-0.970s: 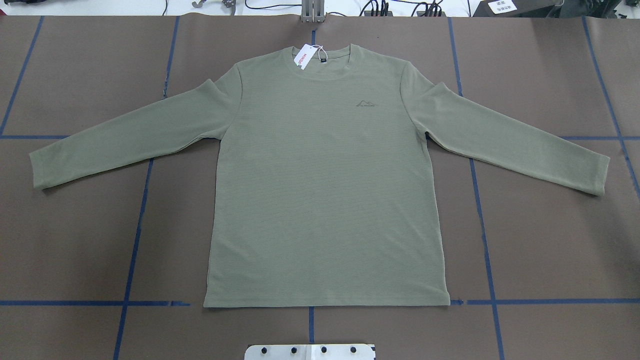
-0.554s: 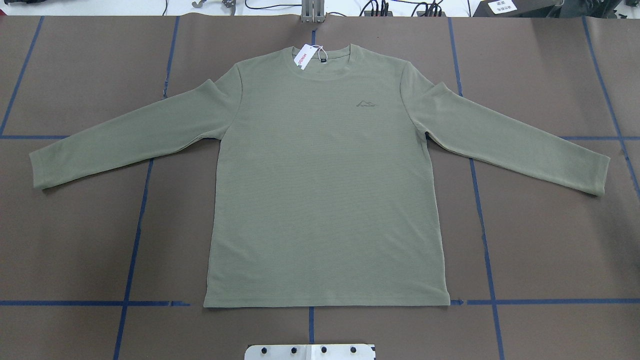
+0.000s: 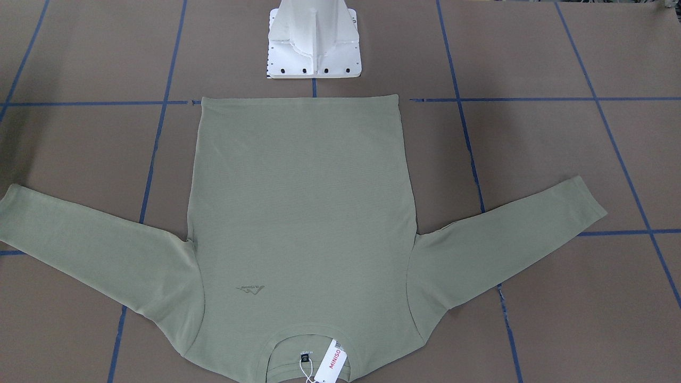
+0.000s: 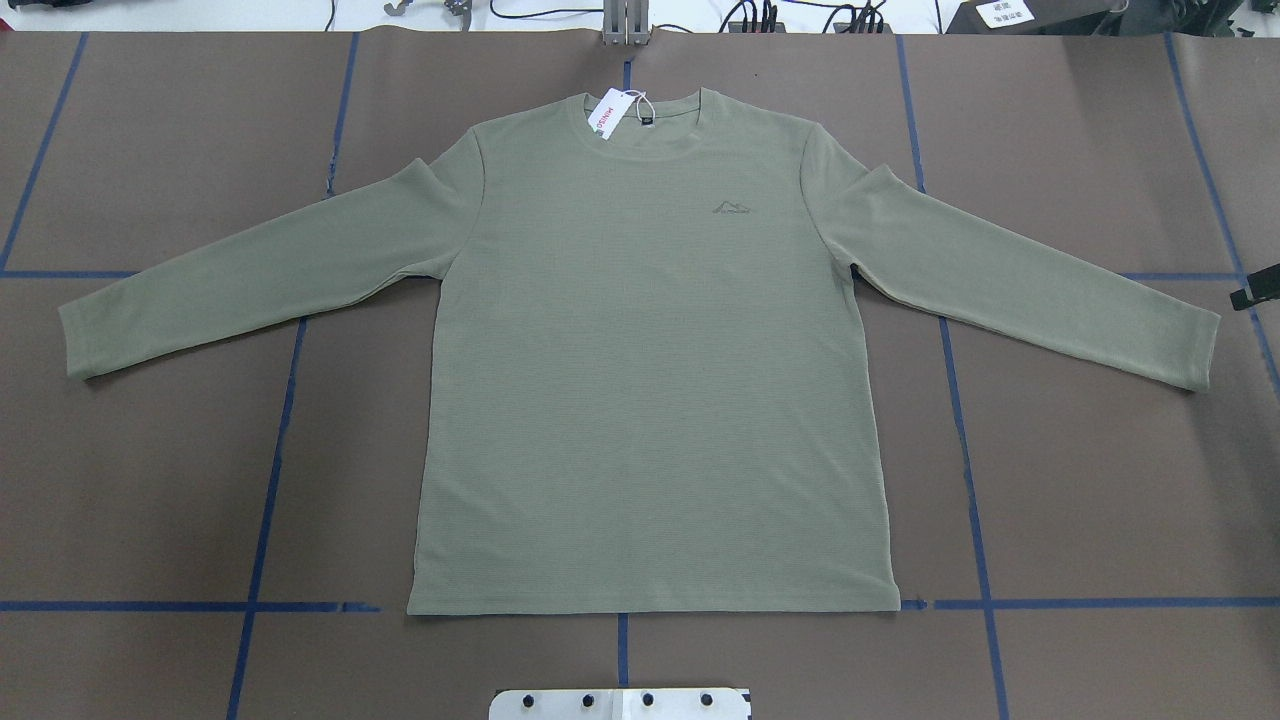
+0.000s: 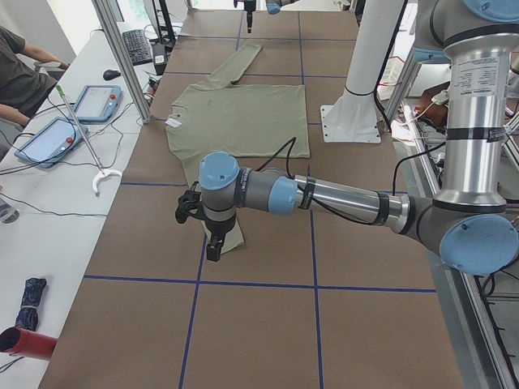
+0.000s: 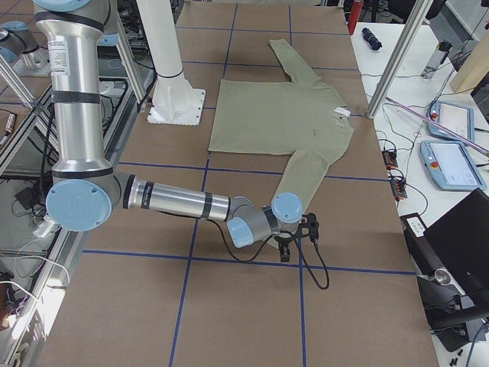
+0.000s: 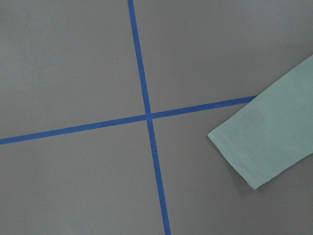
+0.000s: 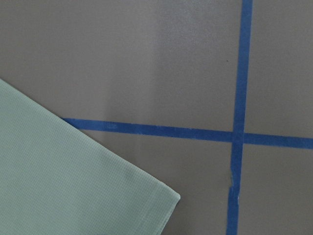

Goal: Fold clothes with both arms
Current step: 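Move the right gripper toward the nearest sleeve cuff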

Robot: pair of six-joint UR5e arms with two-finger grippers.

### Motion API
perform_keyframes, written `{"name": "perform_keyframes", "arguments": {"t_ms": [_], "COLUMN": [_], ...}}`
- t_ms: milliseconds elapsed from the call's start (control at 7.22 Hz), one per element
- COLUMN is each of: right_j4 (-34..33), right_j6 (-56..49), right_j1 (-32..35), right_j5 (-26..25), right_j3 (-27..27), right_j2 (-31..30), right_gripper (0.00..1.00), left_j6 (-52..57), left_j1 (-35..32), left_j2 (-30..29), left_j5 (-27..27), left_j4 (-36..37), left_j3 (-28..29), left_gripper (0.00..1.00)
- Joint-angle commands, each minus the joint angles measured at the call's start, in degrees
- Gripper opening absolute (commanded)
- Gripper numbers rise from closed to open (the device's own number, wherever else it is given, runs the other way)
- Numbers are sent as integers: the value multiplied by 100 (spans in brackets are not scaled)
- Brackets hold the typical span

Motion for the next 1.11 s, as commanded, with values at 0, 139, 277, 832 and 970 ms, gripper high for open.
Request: {"name": "perform_keyframes", "arguments": {"t_ms": [0, 139, 277, 832, 970], "right_j4": [149, 149, 157, 140, 131], "right_j6": [873, 939, 931, 948, 1009], "right_j1": [-300, -397, -433, -451, -442], "right_j5": [-24, -24, -24, -50, -50], "right_j3": [-336, -380, -459, -706, -706], "right_j2": [284, 285, 285, 293, 302], "right_gripper": [98, 98, 93, 70, 43], "left_j6": [-2, 15, 16, 16, 7], "left_j1": [0, 0, 0, 0, -9], "left_j2": [0, 0, -9, -18, -9], "left_j5": [-1, 8, 34, 34, 34], "left_j4": [0, 0, 0, 0, 0], "left_j3": [-32, -41, -42, -42, -50], "left_gripper": [100, 100, 100, 100, 100]}}
